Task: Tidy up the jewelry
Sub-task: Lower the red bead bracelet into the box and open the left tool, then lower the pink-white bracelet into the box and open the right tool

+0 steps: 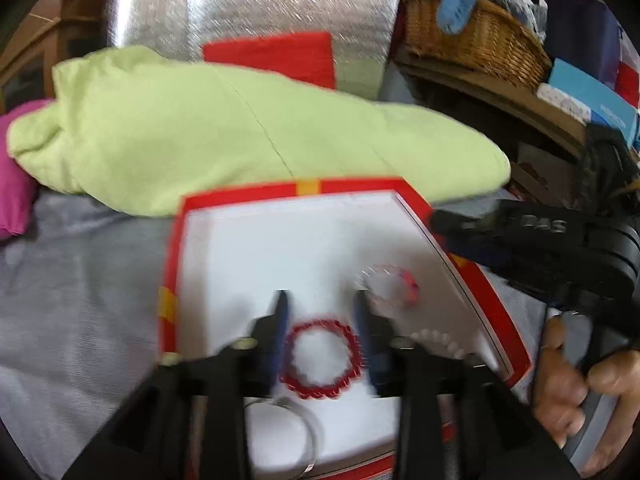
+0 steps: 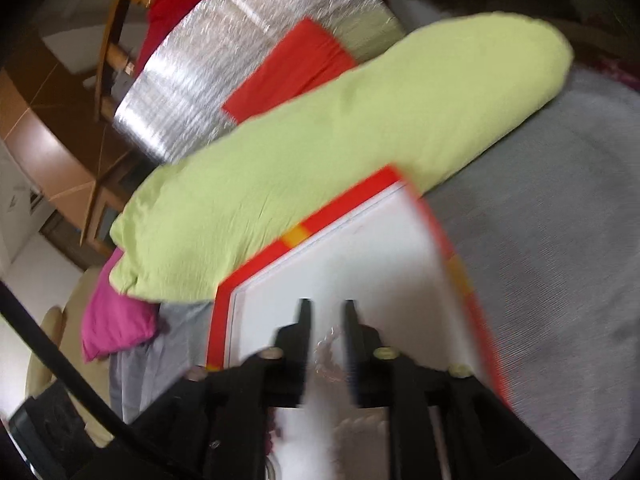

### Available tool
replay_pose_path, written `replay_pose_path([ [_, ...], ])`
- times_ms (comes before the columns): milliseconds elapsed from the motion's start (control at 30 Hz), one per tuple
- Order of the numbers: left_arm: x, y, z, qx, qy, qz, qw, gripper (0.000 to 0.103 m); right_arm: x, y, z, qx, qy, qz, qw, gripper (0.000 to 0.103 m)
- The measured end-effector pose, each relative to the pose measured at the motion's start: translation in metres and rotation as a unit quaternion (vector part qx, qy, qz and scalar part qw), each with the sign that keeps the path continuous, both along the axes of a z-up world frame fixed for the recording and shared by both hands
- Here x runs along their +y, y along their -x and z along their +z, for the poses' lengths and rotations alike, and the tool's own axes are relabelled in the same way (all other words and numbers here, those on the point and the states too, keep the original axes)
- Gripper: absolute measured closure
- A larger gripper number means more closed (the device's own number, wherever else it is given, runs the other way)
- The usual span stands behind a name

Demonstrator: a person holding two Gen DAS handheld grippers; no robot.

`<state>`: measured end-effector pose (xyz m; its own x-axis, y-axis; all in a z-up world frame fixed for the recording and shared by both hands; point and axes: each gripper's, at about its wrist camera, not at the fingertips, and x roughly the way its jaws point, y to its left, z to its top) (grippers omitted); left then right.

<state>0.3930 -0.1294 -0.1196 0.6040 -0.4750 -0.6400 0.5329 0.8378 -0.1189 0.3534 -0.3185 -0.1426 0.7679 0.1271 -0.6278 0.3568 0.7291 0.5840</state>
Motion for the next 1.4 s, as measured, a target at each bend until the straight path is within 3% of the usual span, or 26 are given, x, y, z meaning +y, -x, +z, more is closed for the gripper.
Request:
replay_pose_path([
  [167,0.054,0.014,0.039,-0.018,0.075,0.079,0.9938,0.048,-0.013,0.029,0.032,-0.038,0.036,-0.021,0.998,0.072],
  [300,0.086,0.033,0.059,-0.042,0.089,0.146,0.9843,0.032,-0.013,0.051,0.049,-0.048,0.058,-0.015,0.997,0.072],
  [367,0.093,0.040,0.059,-0.032,0.090,0.160,0.9826,0.031,-0.013,0.061,0.053,-0.042,0.062,-0.011,0.997,0.072],
  [433,0.093,0.046,0.057,-0.020,0.076,0.156,0.9846,0.031,-0.013,0.072,0.056,-0.035,0.066,-0.011,0.997,0.072],
  [567,0.095,0.064,0.046,-0.028,0.003,0.154,0.9877,0.031,-0.018,0.092,0.064,-0.033,0.074,-0.020,0.997,0.072],
  [833,0.126,0.095,0.022,-0.004,-0.039,0.169,0.9849,0.031,-0.026,0.125,0.075,-0.027,0.056,-0.035,0.997,0.072],
  [1000,0.140,0.121,0.000,0.011,-0.094,0.169,0.9810,0.031,-0.018,0.141,0.064,0.021,0.048,-0.003,0.999,0.072],
  [1200,0.151,0.144,-0.016,0.031,-0.120,0.152,0.9807,0.031,-0.006,0.168,0.039,0.065,-0.030,0.077,0.994,0.072],
  [1300,0.150,0.153,-0.018,0.041,-0.111,0.130,0.9845,0.031,0.009,0.179,0.026,0.090,-0.053,0.118,0.987,0.072],
  [1400,0.144,0.159,-0.020,0.043,-0.111,0.097,0.9881,0.031,0.018,0.190,0.018,0.114,-0.024,0.123,0.985,0.072],
])
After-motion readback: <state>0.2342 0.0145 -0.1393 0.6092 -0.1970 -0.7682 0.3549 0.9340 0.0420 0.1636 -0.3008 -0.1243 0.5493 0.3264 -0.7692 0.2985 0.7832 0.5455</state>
